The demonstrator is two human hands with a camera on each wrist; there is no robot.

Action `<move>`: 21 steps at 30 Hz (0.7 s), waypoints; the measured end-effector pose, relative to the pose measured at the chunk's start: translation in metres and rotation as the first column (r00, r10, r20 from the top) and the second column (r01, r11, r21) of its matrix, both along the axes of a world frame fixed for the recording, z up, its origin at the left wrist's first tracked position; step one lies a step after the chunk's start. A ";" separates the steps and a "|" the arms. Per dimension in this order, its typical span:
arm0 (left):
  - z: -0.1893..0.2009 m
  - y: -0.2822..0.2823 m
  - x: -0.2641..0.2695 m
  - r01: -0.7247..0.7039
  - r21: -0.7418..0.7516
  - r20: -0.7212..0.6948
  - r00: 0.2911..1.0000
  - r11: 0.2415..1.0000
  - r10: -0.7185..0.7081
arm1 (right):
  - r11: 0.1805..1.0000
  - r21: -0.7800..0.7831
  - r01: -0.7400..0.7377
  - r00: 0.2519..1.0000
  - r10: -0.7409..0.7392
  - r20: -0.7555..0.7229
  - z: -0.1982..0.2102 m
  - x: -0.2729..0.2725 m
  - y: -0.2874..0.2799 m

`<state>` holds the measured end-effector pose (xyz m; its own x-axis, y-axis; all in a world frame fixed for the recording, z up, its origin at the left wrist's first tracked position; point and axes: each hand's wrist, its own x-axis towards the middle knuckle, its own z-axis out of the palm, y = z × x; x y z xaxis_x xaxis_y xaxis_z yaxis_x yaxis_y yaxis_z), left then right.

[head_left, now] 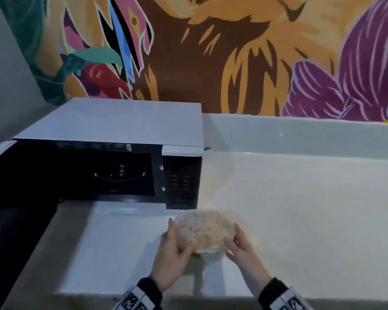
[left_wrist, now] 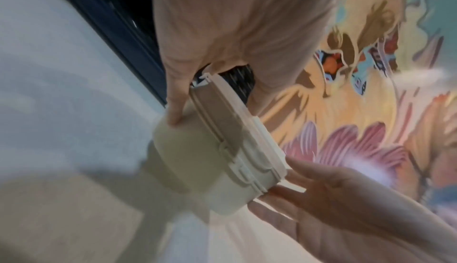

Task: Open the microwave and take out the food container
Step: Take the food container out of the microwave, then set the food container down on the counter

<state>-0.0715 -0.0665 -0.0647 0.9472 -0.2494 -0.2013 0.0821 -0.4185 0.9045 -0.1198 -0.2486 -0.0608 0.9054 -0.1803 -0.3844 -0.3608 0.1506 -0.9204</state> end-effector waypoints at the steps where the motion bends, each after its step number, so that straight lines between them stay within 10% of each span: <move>1: -0.001 -0.022 -0.007 0.051 -0.018 -0.021 0.998 0.999 -0.051 | 0.998 -0.035 0.045 0.999 -0.045 -0.001 -0.001 -0.013 -0.019; 10: -0.010 -0.158 -0.049 0.333 -0.037 -0.121 0.934 0.942 -0.335 | 0.917 -0.223 0.332 0.937 -0.348 -0.039 -0.006 -0.075 -0.141; 21: -0.004 -0.154 -0.045 0.442 0.191 -0.077 0.897 0.876 -0.436 | 0.861 -0.336 0.382 0.901 -0.428 -0.073 -0.016 -0.063 -0.158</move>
<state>-0.1169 -0.2207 -0.0690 0.7422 -0.5904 -0.3171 -0.1261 -0.5878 0.7991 -0.1824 -0.4062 -0.0769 0.6676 -0.6483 -0.3662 -0.4572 0.0312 -0.8888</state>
